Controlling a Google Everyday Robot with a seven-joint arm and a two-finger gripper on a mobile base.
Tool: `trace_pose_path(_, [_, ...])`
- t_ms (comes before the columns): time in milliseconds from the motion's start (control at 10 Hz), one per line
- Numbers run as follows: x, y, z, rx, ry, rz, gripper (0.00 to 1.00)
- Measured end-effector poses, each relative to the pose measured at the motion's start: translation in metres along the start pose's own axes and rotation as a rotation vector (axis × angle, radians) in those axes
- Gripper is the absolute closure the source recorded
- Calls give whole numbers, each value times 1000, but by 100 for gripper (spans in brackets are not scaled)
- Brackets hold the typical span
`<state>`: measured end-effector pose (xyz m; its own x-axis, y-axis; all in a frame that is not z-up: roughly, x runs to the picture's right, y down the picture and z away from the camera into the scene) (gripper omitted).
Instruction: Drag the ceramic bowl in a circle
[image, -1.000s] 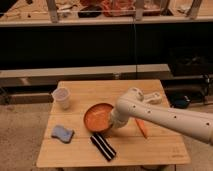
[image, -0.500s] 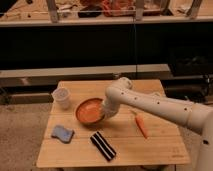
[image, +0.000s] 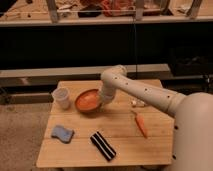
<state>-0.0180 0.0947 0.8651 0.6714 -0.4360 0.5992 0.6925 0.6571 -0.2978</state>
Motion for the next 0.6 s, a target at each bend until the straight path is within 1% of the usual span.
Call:
trace_pose_path(100, [9,-3,1,-2,-2,19,99])
trace_pose_path(300, [36,3,-2,1,-10,88,99])
trace_pose_path(500, [65,20,-7,11,-14,164,99])
trace_pose_path(600, [81,32,-10,14,-14,206,99])
